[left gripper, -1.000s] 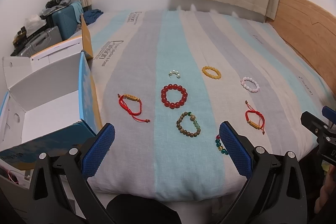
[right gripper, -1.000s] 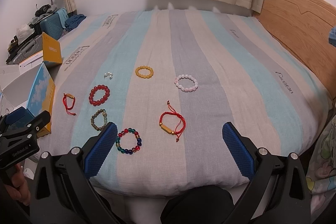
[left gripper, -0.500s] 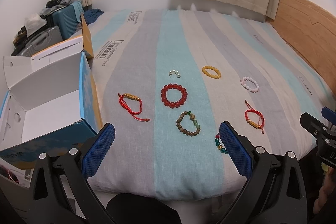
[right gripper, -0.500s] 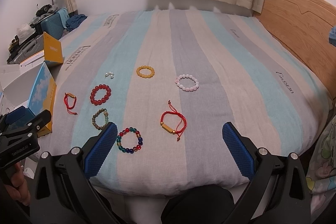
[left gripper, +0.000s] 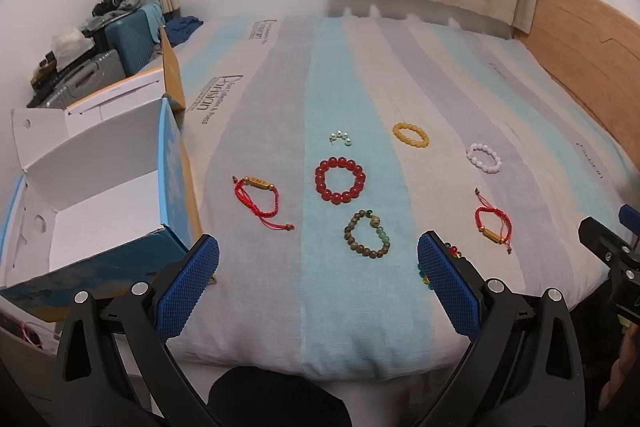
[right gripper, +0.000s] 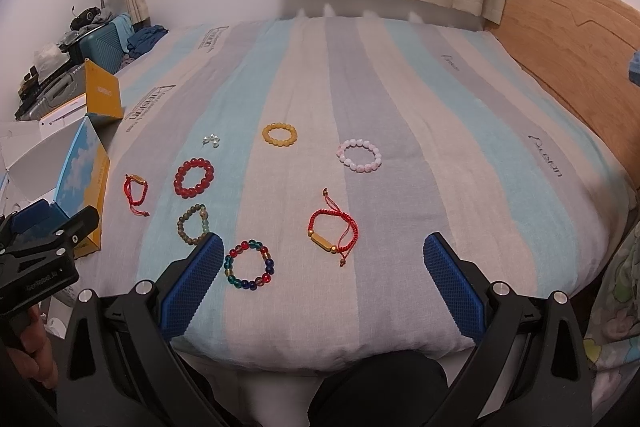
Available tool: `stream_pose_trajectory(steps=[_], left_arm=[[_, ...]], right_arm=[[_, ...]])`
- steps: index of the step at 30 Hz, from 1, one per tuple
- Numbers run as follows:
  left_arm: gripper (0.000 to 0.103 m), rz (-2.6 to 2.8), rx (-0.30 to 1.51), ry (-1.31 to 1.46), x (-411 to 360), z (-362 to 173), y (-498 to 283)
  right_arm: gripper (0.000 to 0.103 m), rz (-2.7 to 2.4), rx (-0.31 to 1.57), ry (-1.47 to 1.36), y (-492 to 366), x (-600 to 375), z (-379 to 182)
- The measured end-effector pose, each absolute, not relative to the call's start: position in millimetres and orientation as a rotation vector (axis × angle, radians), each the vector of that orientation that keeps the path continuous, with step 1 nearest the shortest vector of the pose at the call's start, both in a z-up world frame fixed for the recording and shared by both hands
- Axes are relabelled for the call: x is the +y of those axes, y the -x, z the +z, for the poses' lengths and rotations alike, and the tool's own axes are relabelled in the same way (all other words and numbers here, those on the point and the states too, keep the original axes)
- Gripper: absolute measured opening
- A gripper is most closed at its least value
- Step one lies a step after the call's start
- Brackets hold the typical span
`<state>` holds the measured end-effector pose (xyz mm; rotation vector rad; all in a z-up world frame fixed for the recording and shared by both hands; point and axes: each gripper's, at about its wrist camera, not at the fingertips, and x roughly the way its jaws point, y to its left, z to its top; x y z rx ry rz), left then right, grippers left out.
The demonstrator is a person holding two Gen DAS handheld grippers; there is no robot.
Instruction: Organize jewelry
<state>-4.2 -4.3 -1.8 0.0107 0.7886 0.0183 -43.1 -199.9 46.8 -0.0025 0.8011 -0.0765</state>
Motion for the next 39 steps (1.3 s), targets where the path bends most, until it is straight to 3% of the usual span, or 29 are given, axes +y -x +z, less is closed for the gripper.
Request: stream_pose_trajectory(steps=[39], left_arm=[[0.097, -0.015, 0.811, -0.014, -11, 1, -6]], right_arm=[[0.096, -0.069, 0.799, 0.014, 43, -201, 49]])
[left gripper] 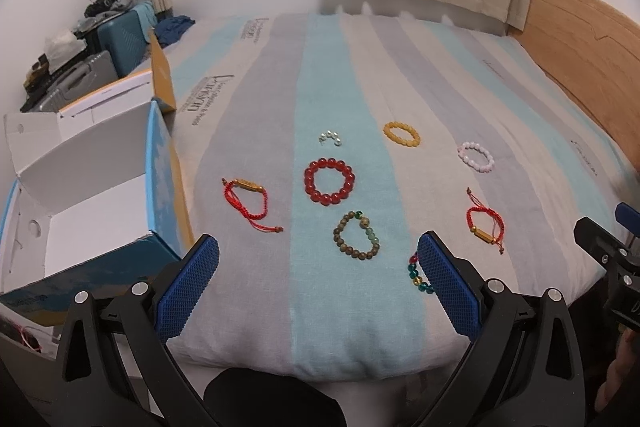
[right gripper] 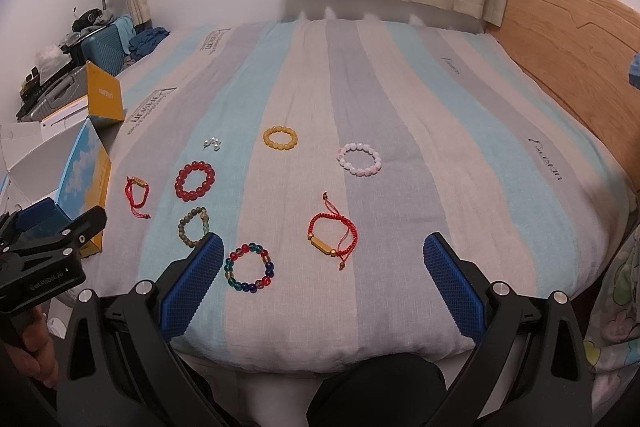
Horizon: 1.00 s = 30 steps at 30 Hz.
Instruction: Organize jewelry
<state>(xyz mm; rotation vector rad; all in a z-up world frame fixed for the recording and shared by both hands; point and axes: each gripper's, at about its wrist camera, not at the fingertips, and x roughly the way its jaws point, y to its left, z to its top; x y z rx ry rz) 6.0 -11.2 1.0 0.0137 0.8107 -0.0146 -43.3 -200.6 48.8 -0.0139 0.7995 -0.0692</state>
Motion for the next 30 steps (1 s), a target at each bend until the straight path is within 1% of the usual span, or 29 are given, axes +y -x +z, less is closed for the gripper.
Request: stream_pose_trajectory(steps=[7, 10, 20, 25, 30], left_arm=[[0.097, -0.034, 0.847, 0.005, -1, 7, -27], [0.097, -0.043, 0.889, 0.016, 5, 7, -44], [0.097, -0.070, 1.023, 0.082, 28, 12, -118], [0.097, -0.068, 1.113, 0.121, 41, -10, -154], [0.097, -0.052, 1.217, 0.178, 64, -48, -183]], right_arm=[[0.096, -0.062, 0.817, 0.019, 37, -201, 53], [0.096, -0.062, 0.839, 0.034, 28, -203, 53], [0.096, -0.058, 0.925, 0.084, -19, -207, 49], [0.096, -0.050, 1.025, 0.094, -49, -210, 33], [0.096, -0.044, 1.123, 0.095, -70, -216, 10]])
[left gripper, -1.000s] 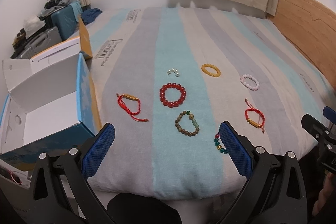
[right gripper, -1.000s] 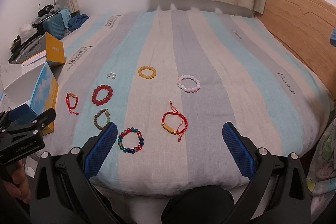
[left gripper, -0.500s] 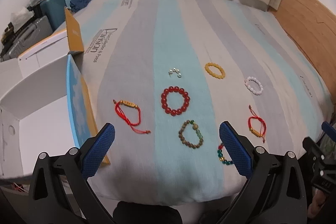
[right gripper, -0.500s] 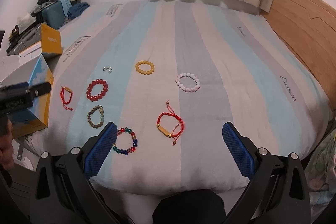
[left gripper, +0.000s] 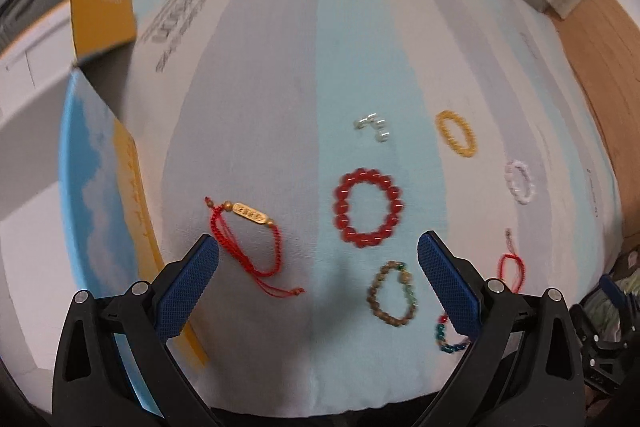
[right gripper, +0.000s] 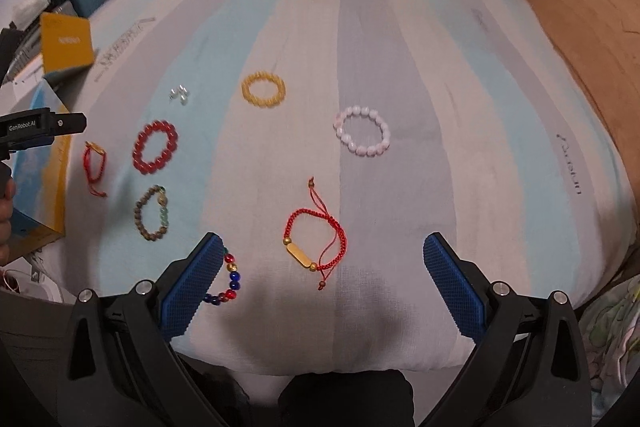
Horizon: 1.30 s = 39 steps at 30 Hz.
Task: Organize jewelry
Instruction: 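Grasp red string bracelet with left tool while right tool grasps another red string bracelet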
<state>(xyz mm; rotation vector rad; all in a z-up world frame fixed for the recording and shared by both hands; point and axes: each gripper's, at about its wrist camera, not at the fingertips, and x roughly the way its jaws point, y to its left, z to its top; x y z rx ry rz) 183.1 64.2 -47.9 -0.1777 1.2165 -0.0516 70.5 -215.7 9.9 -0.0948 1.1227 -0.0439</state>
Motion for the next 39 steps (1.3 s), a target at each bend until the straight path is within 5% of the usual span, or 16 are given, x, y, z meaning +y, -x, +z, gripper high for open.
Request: stream_pose_trajectory(steps=[26, 32, 39], left_arm=[[0.089, 0.026, 1.366, 0.087, 79, -144, -221], [0.072, 0.035, 1.355, 0.065, 85, -140, -221], [0.027, 0.018, 1.373, 0.089, 74, -126, -213]], right_arm=[[0.078, -0.037, 1.408, -0.030, -111, -241, -122], [0.066, -0.038, 1.402, -0.045, -110, -243, -125], [0.045, -0.030, 1.405, -0.064, -112, -241, -126]])
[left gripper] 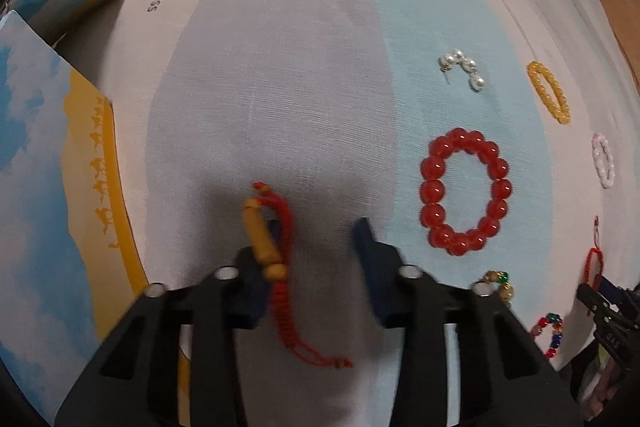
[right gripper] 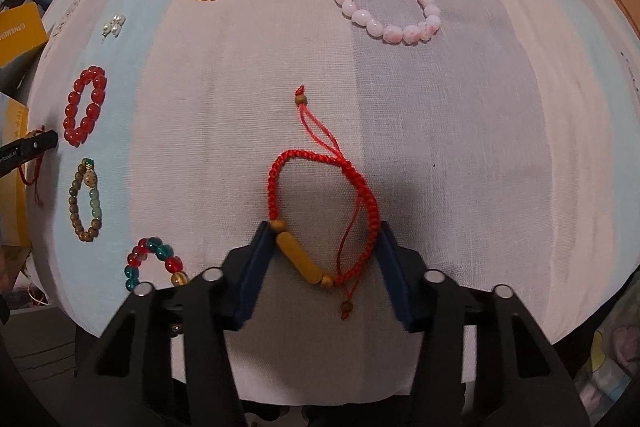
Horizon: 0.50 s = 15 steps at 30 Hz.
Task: Organize jewelry
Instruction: 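Grasp red string bracelet with left tool while right tool grasps another red string bracelet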
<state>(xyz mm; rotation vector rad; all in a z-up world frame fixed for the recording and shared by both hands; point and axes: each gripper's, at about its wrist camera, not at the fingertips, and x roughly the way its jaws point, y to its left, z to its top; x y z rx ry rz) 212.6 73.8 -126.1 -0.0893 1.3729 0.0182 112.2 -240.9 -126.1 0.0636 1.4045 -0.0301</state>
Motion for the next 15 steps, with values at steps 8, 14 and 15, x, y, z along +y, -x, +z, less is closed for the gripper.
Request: stream_pose_trajectory(steps=[8, 14, 15], left_arm=[[0.005, -0.017, 1.380, 0.104, 64, -117, -203], [0.005, -0.043, 1.366, 0.093, 54, -105, -192], [0.005, -0.046, 1.361, 0.090, 52, -102, -190]], right_arm=[[0.014, -0.025, 1.392, -0.104, -108, -247, -115], [0.012, -0.016, 1.375, -0.126, -98, -254, -102], [0.012, -0.016, 1.372, -0.134, -97, -256, -100]])
